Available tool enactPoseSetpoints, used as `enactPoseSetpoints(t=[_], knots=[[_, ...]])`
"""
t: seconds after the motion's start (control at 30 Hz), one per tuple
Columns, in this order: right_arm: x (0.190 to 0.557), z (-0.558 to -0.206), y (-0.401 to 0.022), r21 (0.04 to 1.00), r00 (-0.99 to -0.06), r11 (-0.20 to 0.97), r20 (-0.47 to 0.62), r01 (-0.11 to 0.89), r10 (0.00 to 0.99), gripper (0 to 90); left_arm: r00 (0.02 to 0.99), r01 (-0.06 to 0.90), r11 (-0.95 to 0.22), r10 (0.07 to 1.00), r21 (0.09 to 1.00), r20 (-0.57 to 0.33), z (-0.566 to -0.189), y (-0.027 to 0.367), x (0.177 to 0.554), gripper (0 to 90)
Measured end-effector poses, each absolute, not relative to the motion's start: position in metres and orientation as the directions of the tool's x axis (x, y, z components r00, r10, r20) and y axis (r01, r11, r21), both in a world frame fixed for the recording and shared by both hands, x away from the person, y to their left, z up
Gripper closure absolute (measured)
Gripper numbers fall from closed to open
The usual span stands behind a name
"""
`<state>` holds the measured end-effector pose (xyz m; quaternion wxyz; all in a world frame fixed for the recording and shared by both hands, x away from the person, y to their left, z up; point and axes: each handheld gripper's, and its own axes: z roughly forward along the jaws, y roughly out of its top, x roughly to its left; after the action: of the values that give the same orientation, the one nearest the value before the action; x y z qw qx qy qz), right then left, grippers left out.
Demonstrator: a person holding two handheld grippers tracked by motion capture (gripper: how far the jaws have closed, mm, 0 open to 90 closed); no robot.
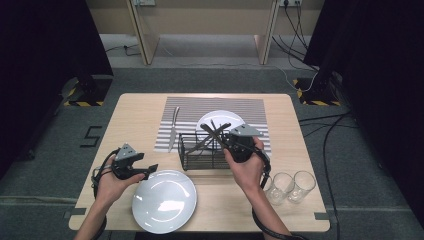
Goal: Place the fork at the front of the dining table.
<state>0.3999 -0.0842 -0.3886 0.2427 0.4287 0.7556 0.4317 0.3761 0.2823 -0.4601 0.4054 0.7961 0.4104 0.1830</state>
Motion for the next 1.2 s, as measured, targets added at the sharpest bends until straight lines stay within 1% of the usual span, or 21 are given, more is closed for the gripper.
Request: enactPoseSetpoints(t=[0.2,0.43,0.73,0.97,1.2], knots=[[0.4032,-0.3933,-0.0841,0.852,-0.517,0.258,0.017,0.455,0.856,80.9,0.594,0.508,-0.332,0.803,0.795,-0.044,-0.4615,0.2821,0.3768,26.2],[0.4027,-0.3926,-0.0842,0.853,-0.521,0.258,0.019,0.453,0.854,83.6,0.595,0.504,-0.334,0.803,0.796,-0.04,-0.4605,0.2827,0.3767,26.2],[0.403,-0.3954,-0.0834,0.859,-0.522,0.265,0.002,0.437,0.853,83.8,0.598,0.505,-0.339,0.8,0.793,-0.039,-0.4612,0.282,0.3768,26.2],[0.4037,-0.3986,-0.0832,0.854,-0.522,0.268,0.005,0.445,0.853,83.8,0.595,0.505,-0.338,0.803,0.794,-0.036,-0.4619,0.2824,0.3769,26.4],[0.4032,-0.3968,-0.0854,0.855,-0.509,0.273,-0.012,0.441,0.861,86.3,0.599,0.503,-0.34,0.8,0.794,-0.037,-0.4613,0.2823,0.3766,26.7]])
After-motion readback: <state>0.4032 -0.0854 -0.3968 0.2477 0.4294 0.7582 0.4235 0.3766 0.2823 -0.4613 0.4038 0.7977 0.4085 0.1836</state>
